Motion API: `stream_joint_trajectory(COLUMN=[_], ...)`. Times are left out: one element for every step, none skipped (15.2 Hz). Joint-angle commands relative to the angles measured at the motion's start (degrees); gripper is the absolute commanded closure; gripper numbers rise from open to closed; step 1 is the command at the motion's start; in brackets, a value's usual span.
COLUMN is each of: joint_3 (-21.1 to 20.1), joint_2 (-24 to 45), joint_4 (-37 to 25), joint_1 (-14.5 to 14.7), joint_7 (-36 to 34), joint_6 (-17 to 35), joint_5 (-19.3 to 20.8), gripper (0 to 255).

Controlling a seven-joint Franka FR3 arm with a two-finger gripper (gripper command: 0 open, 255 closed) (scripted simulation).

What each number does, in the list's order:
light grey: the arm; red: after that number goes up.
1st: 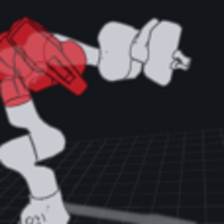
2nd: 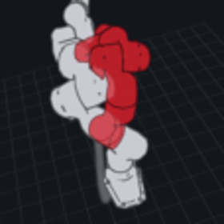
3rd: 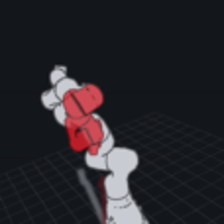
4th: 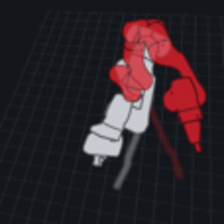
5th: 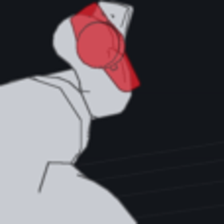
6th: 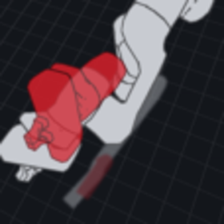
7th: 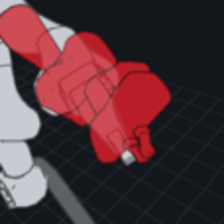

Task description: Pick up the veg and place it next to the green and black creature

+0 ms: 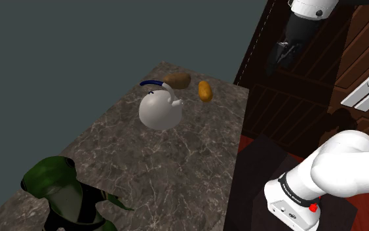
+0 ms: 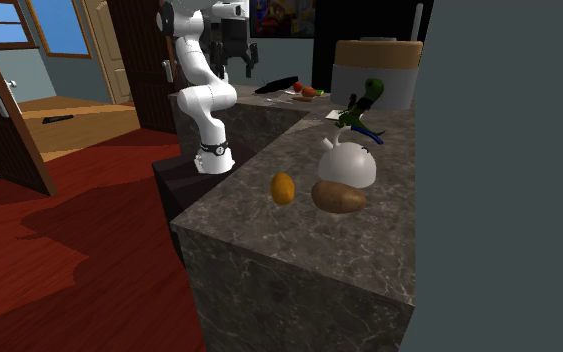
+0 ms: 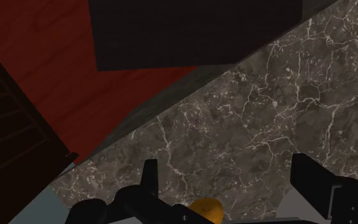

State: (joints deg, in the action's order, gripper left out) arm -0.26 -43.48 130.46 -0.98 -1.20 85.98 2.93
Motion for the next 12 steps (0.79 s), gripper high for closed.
stream_joint_trajectory(joint_3=[0.0, -0.27, -0.54, -0.8, -1.05, -1.3, -1.53, -1.75, -1.95, -2.14, -2.33, -2.49], joint_2=[0.0, 1.31, 2.69, 4.14, 5.66, 7.23, 8.87, 10.56, 12.3, 14.08, 15.92, 17.79], joint_4=[0.0, 0.51, 0.94, 1.29, 1.55, 1.73, 1.82, 1.83, 1.76, 1.6, 1.36, 1.04], joint_1=[0.0, -0.23, -0.46, -0.69, -0.92, -1.15, -1.38, -1.61, -1.83, -2.05, -2.28, -2.5], joint_7=[0.0, -1.09, -2.18, -3.24, -4.3, -5.35, -6.38, -7.41, -8.43, -9.44, -10.45, -11.44], joint_6=[0.0, 1.88, 3.75, 5.61, 7.46, 9.28, 11.07, 12.85, 14.59, 16.29, 17.96, 19.59], joint_5=[0.0, -0.27, -0.52, -0.75, -0.96, -1.15, -1.33, -1.47, -1.6, -1.7, -1.79, -1.85], gripper=[0, 0, 0, 0, 0, 0, 0, 0, 0, 0, 0, 0])
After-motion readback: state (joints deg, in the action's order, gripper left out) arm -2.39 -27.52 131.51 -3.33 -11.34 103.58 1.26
